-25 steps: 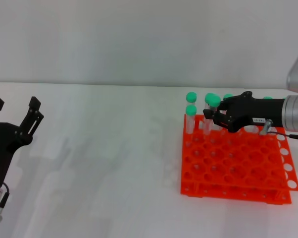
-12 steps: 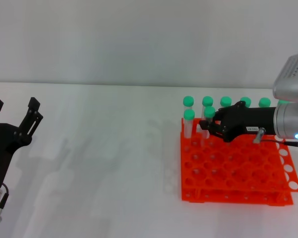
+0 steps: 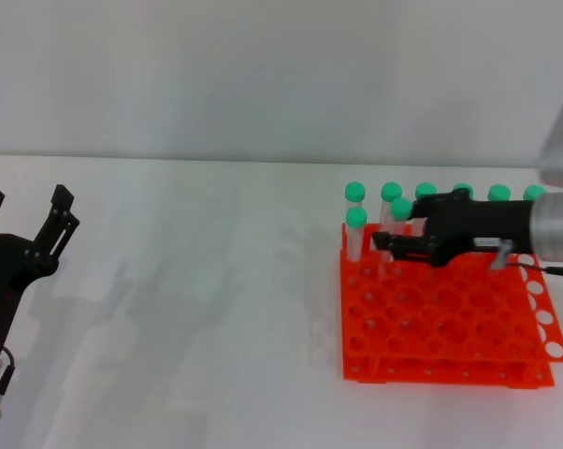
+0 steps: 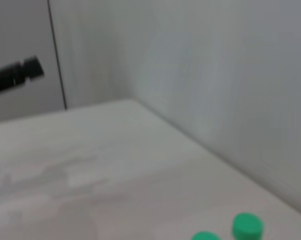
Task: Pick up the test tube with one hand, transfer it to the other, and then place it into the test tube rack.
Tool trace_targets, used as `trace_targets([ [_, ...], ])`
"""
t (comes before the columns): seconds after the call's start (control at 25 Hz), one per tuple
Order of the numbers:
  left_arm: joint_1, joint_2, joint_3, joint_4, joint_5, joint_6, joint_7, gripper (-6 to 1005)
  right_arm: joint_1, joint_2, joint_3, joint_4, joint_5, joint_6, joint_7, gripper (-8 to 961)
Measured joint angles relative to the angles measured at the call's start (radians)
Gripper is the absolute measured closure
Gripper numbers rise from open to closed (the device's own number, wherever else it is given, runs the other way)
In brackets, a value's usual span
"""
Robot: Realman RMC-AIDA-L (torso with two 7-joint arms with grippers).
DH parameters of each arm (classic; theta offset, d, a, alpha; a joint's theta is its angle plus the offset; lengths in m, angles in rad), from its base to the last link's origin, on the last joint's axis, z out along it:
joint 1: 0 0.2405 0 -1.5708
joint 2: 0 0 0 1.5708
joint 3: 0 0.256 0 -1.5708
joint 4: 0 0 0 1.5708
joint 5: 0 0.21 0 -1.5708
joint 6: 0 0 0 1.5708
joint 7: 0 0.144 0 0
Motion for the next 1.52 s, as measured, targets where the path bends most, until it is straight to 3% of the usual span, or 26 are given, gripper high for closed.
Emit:
trace_targets([
  [0.32,-0.004,0.002,0.000,-0.001,0.000,-0.002,0.000,101,-0.157,-0.020,0.264,-0.095,0.002,-0.215,-0.009,362],
  [0.48,-0.008,0.003,0.000,-0.002,-0.006,-0.002,0.003,101,-0.194,-0.019,0.363,-0.096,0.002,-0.301,-0.031,211],
  [0.56,-0.012,0.003,0.000,-0.003,-0.015,-0.002,0.004,101,-0.192,-0.010,0.350,-0.096,-0.001,-0.309,-0.042,136],
  [0.68,-0.020,0.003,0.000,-0.003,-0.018,-0.002,0.004,101,-0.183,0.004,0.317,-0.095,-0.005,-0.283,-0.056,105],
  [0.84,-0.015,0.003,0.000,-0.004,-0.020,-0.003,0.004,101,-0.204,0.050,0.361,-0.114,0.027,-0.242,-0.157,86],
  [0.96,-0.017,0.001,0.000,-0.005,-0.020,-0.022,0.004,101,-0.257,0.072,0.411,-0.108,0.152,-0.212,-0.315,87],
  [1.28,-0.028,0.000,0.000,-0.005,-0.049,-0.082,0.005,101,-0.300,0.065,0.460,0.174,0.709,-0.098,-0.796,89],
  [1.52,-0.046,0.000,0.000,-0.005,-0.113,-0.124,0.006,101,-0.292,0.070,0.490,0.345,0.939,-0.096,-1.036,89],
])
